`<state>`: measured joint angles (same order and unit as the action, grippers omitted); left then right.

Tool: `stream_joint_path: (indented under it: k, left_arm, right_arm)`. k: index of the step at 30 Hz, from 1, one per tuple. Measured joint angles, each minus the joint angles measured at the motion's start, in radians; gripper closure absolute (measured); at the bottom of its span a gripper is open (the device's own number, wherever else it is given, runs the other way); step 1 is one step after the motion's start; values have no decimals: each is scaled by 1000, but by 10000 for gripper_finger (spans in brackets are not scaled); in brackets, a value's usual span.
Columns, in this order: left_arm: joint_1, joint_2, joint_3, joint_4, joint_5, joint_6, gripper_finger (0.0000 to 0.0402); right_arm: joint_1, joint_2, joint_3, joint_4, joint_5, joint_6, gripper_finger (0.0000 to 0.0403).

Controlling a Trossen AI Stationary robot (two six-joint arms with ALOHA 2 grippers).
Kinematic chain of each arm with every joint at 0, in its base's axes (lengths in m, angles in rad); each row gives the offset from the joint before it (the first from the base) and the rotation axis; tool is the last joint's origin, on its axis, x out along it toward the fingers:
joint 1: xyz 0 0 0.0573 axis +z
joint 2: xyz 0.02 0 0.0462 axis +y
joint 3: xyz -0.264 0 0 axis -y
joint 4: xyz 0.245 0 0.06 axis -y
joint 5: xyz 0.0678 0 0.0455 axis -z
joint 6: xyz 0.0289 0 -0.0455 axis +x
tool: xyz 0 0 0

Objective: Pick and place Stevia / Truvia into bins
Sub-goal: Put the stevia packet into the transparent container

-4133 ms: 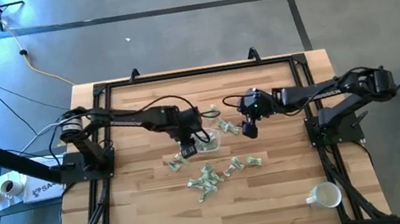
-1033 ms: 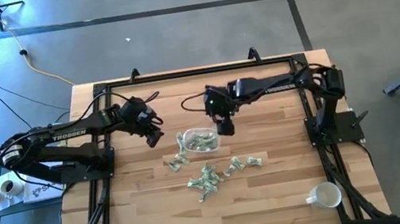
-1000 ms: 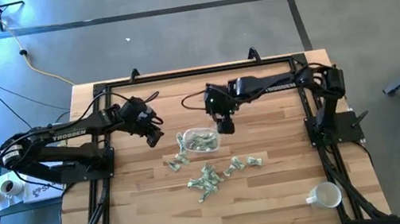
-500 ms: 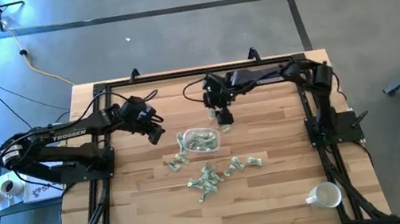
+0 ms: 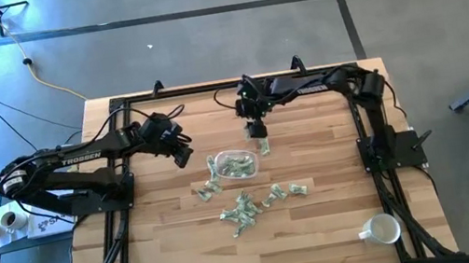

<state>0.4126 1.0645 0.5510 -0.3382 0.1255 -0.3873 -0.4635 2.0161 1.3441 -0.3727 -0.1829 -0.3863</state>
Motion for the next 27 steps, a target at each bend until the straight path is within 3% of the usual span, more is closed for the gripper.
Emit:
stream_joint_path:
  k: [9, 13, 19, 27]
  left_arm:
    - [0, 0, 0, -2, -4, -54, 227]
    - [0, 0, 0, -2, -9, -54, 227]
    - [0, 0, 0, -3, -14, -54, 227]
    - [0, 0, 0, -4, -16, -53, 227]
  right_arm:
    - [8, 42, 9, -59, 4, 53, 161]
    - [-7, 42, 9, -104, 5, 71, 181]
    - [-21, 44, 9, -119, 5, 73, 256]
    - [-28, 18, 21, -160, 22, 181, 392]
